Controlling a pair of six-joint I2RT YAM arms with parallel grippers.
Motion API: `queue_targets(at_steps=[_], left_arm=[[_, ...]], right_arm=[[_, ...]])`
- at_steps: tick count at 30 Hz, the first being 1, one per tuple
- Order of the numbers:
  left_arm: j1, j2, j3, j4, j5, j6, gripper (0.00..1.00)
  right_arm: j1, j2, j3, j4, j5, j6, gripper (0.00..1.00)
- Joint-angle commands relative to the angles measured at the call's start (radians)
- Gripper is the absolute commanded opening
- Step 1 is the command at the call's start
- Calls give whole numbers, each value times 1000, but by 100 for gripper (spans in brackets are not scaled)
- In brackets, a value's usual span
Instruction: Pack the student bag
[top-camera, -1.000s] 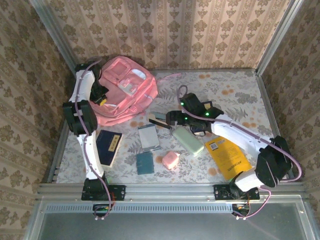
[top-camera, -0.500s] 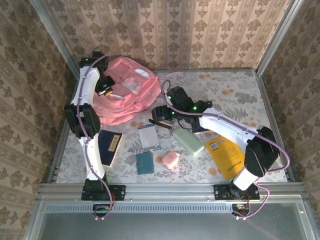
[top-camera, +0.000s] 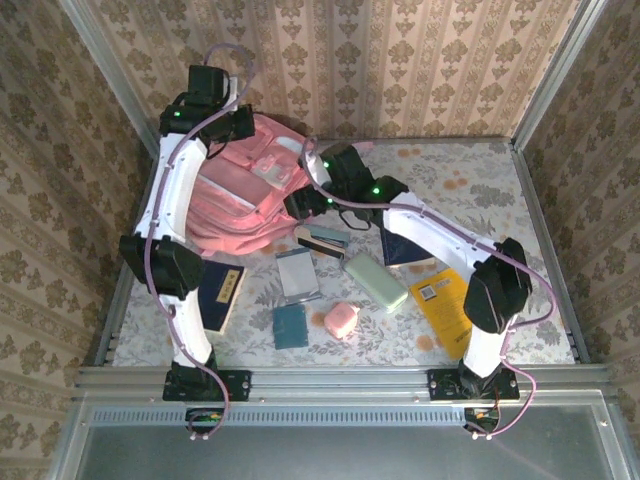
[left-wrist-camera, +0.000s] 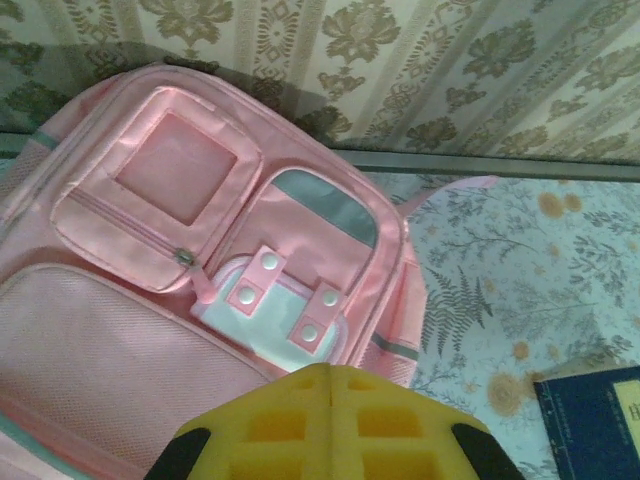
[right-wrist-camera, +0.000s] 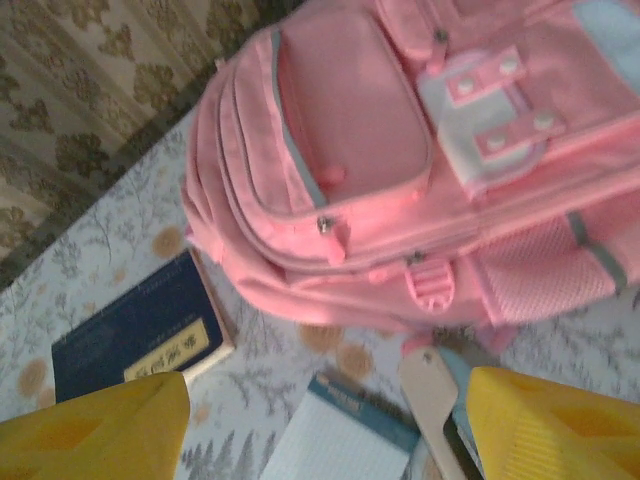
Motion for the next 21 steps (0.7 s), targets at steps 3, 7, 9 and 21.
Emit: queue_targets(at_steps=[3,7,9,21], left_arm=[[51,-31,-84,-69,-162,-141,0],[212,-179,-447,107,35,-366,31],[285,-209,-578,162,112,-438,38],[341,-174,-753,331,285,-481,60]], right_arm=[[-52,108,167,-67,-167,-55,78],[-52,255,375,-221,-172,-45,80],[-58,269,363,-181,-200,-27,78],[-69,278,282,-102,-299,30,73]])
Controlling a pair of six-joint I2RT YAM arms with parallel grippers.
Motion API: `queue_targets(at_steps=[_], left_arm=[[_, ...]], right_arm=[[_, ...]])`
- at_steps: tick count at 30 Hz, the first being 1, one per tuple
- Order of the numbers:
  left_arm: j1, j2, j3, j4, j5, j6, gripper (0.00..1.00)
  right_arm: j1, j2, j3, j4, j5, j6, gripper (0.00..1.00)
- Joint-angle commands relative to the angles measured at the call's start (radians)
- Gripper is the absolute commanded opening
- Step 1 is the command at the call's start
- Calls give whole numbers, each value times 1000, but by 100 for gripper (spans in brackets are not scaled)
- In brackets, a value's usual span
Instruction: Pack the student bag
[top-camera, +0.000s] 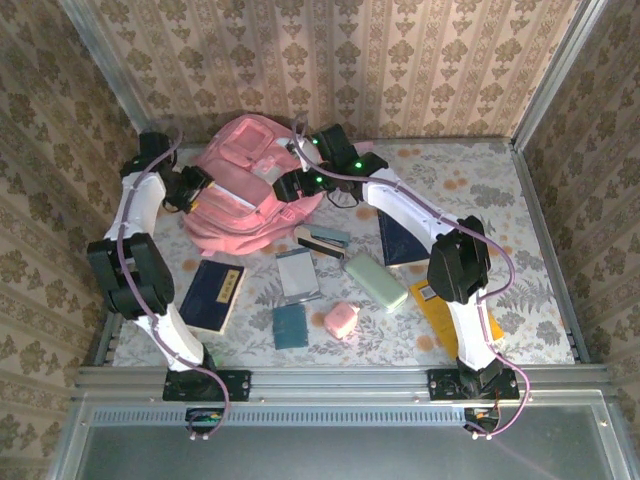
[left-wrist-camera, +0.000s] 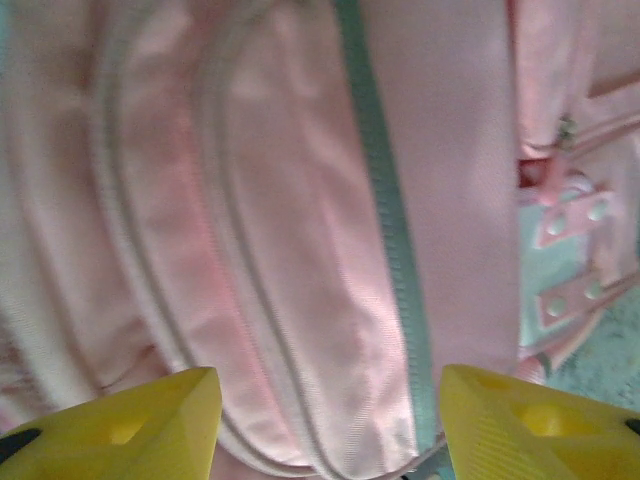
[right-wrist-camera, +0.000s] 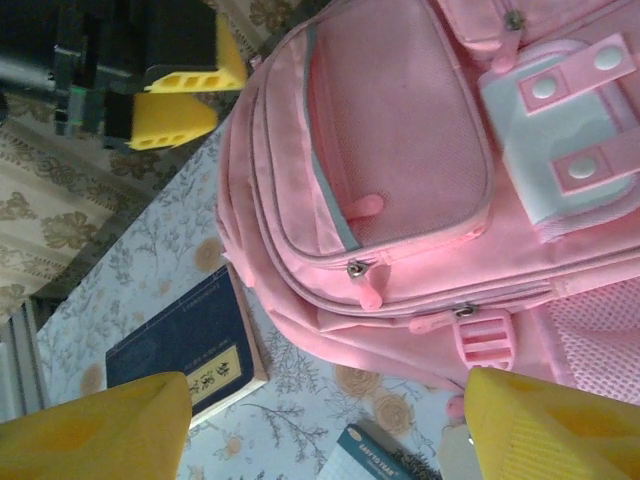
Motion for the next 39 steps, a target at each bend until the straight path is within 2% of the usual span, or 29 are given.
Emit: queue_targets(at_steps=[1,5,9,17,28,32,39], left_arm=[[1,-4,-57,154,111,-42,58],[8,20,-60,175,126,-55,51],[26,7,-92,151,107,-45,50],[77,-46,-203,227,135,-41,48],[70,25,-190,351,179,-72,47],[57,70,-186,360,198,-89,42],[56,51,-249,385,183,-95,42]], right_arm=[[-4,-17,-48,6,-54,8,73],[-6,-41,-95,36,-38,11,73],[-9,-48,-105,36,-31,14,73],[-12,-67,-150,90,6,37,71],[-15,-88,-185,114,-16,53,71],[-17,-107,-199,110,18,40,71],[-37,-138,-222,123,30,38,71]])
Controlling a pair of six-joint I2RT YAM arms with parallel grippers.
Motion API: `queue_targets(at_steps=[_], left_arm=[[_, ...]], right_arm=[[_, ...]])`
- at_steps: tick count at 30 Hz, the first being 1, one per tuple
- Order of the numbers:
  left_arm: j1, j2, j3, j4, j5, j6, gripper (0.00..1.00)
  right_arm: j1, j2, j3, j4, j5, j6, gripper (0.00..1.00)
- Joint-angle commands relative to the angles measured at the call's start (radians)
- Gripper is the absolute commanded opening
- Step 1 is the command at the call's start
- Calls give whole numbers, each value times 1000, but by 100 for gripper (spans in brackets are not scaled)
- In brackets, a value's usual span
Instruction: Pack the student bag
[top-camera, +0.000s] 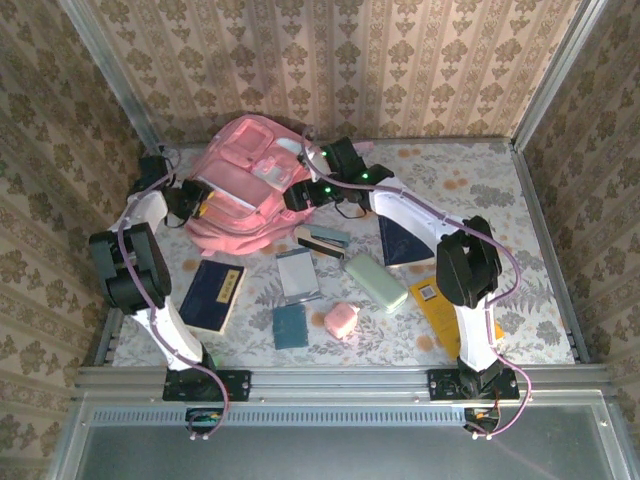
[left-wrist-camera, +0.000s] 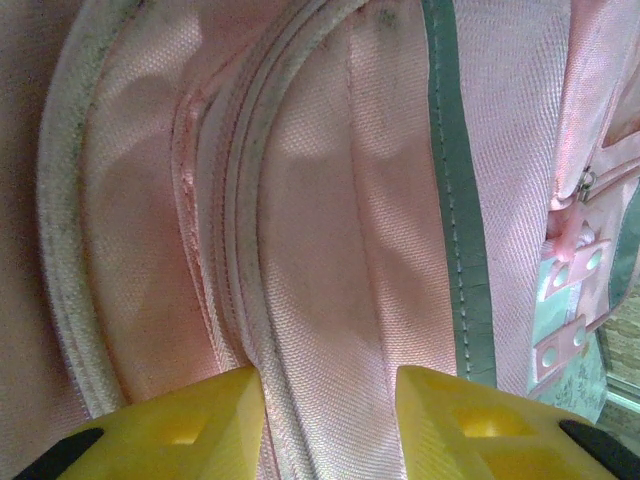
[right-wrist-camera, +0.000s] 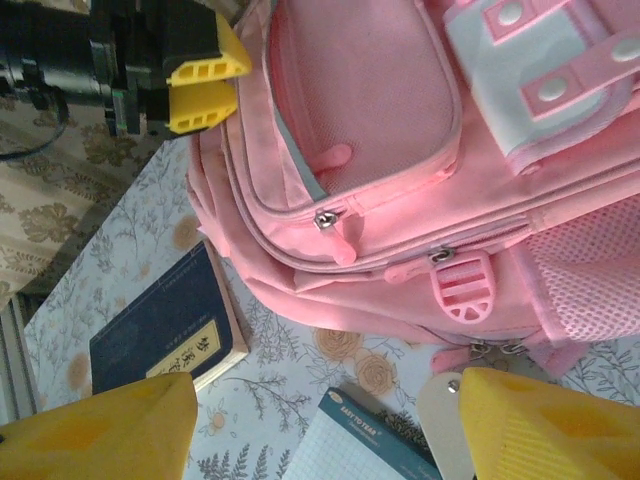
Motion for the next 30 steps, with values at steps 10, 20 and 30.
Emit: queue_targets(at_steps=[10,20,30], left_arm=[[-56,83,97,-16,-39,10,49],[-87,131,219,-78,-101,70,0],[-142,41,378,-184,-208,168,0]], right_arm=[[-15,-62,-43,68,-17,41,71],[-21,-99,-95,85,9,15,71],[-42,-66,-40,43,53,-10,70]])
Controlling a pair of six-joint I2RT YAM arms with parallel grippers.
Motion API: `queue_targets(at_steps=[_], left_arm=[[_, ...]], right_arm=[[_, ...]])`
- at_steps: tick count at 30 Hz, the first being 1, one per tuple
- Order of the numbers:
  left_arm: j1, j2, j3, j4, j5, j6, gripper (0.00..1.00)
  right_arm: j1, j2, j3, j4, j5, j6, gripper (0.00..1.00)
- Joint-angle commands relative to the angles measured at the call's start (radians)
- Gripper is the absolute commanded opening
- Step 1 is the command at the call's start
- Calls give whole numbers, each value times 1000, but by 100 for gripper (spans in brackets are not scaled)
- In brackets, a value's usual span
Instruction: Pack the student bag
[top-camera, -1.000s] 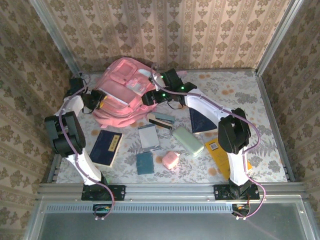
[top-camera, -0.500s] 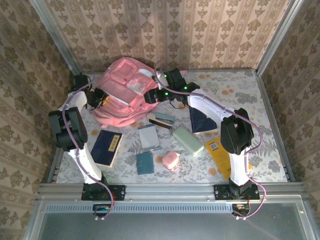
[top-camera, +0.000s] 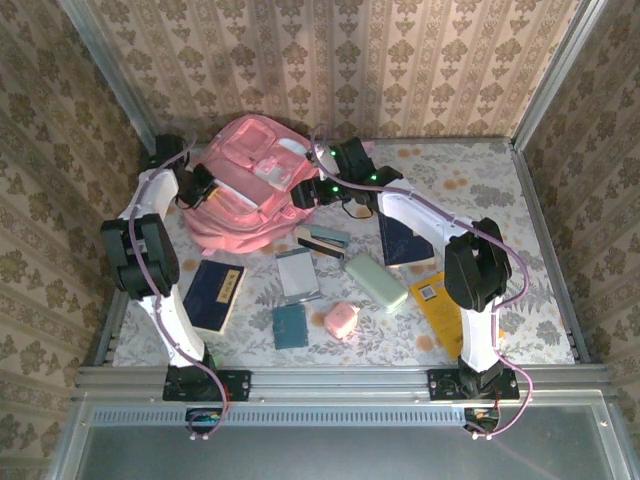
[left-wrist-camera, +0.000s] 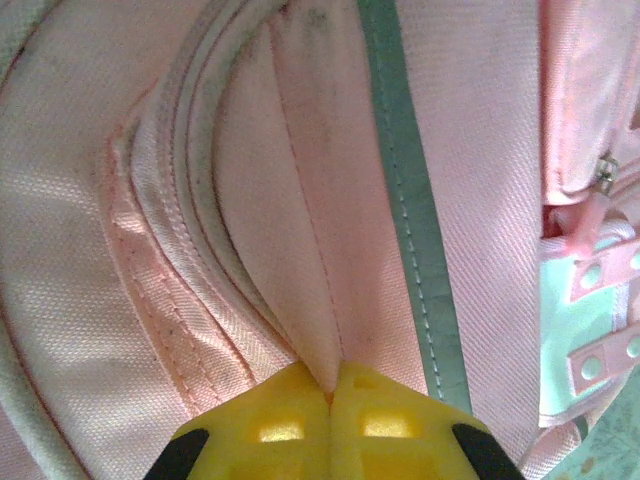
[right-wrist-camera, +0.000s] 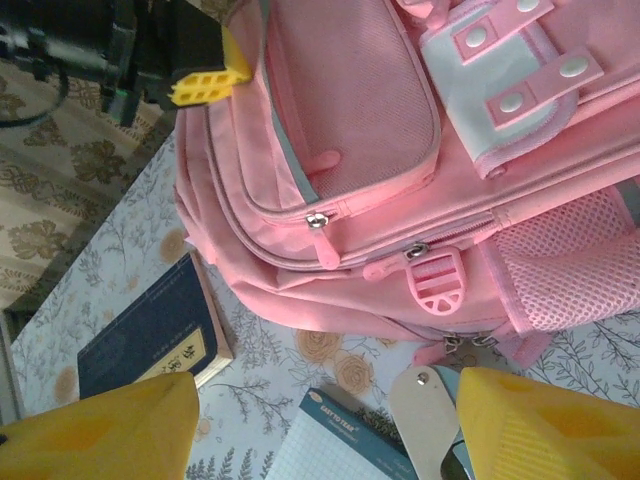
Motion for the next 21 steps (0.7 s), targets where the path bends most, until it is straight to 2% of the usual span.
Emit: queue_targets(at_steps=[1,9,15,21], left_arm=[[-40,-82,98,76,-26,59,0],[-82,-59,316,55,-73,67,0],[-136,14,514,-9,-18,117,0],[-221,89,749,-150,-1,216,0]], right_arm=[[-26,-11,50,-13,36,-3,70],[-63,-19,76,-63,70,29,71],[-91,-60,12,-55,77,33,73],[-110,-105,-78,73,-25,93,79]])
